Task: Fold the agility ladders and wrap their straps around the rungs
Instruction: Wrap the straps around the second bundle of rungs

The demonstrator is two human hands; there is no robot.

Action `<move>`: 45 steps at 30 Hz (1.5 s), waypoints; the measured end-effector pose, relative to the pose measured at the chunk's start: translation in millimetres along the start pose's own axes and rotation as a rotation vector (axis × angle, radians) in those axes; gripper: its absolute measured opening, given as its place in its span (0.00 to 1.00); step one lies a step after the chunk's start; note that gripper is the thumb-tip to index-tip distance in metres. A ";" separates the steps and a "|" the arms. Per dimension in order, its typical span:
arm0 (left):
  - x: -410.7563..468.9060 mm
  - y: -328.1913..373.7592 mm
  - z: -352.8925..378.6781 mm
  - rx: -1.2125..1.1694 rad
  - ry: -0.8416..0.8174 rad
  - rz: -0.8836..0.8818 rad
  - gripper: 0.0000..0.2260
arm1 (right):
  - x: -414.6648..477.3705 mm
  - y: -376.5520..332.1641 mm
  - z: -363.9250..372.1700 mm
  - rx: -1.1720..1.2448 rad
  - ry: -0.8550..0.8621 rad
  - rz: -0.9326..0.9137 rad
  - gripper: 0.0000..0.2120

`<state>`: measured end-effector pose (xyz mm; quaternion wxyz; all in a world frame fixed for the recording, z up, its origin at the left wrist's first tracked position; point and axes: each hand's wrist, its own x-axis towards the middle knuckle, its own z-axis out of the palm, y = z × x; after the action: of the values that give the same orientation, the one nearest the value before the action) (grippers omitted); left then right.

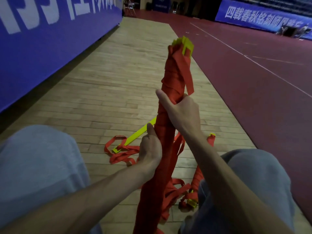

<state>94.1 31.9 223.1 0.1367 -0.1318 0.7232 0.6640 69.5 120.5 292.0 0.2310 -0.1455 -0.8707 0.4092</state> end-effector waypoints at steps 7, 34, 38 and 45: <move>-1.5 22.5 -7.1 -0.391 -0.214 -0.021 0.25 | 0.3 -2.4 -5.5 -0.130 0.057 -0.251 0.24; -0.1 24.6 -7.2 -0.275 -0.479 -0.140 0.20 | 6.3 -4.4 -6.1 0.121 0.013 -0.014 0.25; 0.7 36.7 -20.2 -0.390 -0.795 -0.180 0.17 | 3.1 -8.1 -20.4 0.023 0.049 -0.263 0.25; 8.1 21.4 -28.0 -0.416 -1.056 -0.208 0.21 | 2.4 0.0 -11.7 0.584 -0.417 -0.032 0.15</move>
<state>78.0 5.7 242.1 0.5149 0.1229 0.3946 0.7510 73.6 129.0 299.2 0.0866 0.0269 -0.7476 0.6580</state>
